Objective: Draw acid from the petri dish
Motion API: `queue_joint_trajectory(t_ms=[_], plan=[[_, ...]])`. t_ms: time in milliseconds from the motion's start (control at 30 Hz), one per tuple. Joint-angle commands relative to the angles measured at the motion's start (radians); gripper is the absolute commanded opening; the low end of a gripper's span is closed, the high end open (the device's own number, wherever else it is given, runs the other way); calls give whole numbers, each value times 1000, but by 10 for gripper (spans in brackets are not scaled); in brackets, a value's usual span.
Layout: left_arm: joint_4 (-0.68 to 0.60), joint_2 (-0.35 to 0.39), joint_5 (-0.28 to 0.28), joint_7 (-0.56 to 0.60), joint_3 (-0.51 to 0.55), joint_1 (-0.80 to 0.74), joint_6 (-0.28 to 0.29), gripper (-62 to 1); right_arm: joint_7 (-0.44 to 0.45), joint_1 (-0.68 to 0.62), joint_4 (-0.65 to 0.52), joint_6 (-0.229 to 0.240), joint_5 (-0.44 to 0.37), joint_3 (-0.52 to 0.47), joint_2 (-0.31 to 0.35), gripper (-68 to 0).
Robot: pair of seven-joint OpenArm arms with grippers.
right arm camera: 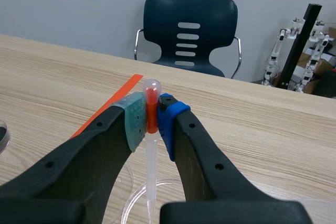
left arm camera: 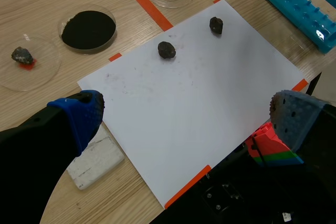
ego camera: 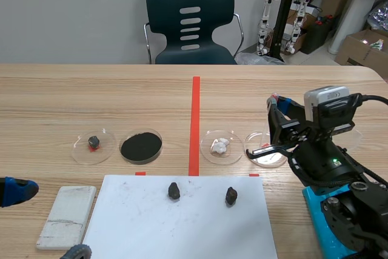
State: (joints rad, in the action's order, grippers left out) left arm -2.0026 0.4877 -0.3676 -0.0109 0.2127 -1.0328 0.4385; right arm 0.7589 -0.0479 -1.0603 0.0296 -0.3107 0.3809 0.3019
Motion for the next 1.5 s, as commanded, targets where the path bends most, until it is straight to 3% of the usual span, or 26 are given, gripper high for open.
queue_joint_trajectory(t_ms=[0,367,567,800,867,1067,1233,1300,1467], plan=[[-14,-8,-11,10,3,3,-2,14,10,12,-9,-3,-4,-6,3,-607],[-14,-8,-11,11,3,3,-2,14,-51,-29,-137,-4,-5,-19,34,-607],[-14,-8,-11,10,3,3,-2,14,-73,-122,-303,-4,-7,-70,66,-607],[-14,-8,-11,10,3,3,-2,14,-234,-282,-557,2,-5,-214,78,-607],[-14,-8,-11,10,3,3,-2,14,-242,-337,-626,31,-3,-259,78,-610],[-14,-8,-11,10,3,3,-2,14,-241,-520,-811,226,19,-396,78,-627],[-14,-8,-11,10,3,3,-2,14,-240,-671,-928,337,19,-484,78,-627],[-14,-7,-11,10,3,3,-2,14,-241,-729,-964,362,19,-510,77,-627],[-14,-7,-11,11,3,3,-2,14,-229,-862,-1040,365,19,-562,77,-627]])
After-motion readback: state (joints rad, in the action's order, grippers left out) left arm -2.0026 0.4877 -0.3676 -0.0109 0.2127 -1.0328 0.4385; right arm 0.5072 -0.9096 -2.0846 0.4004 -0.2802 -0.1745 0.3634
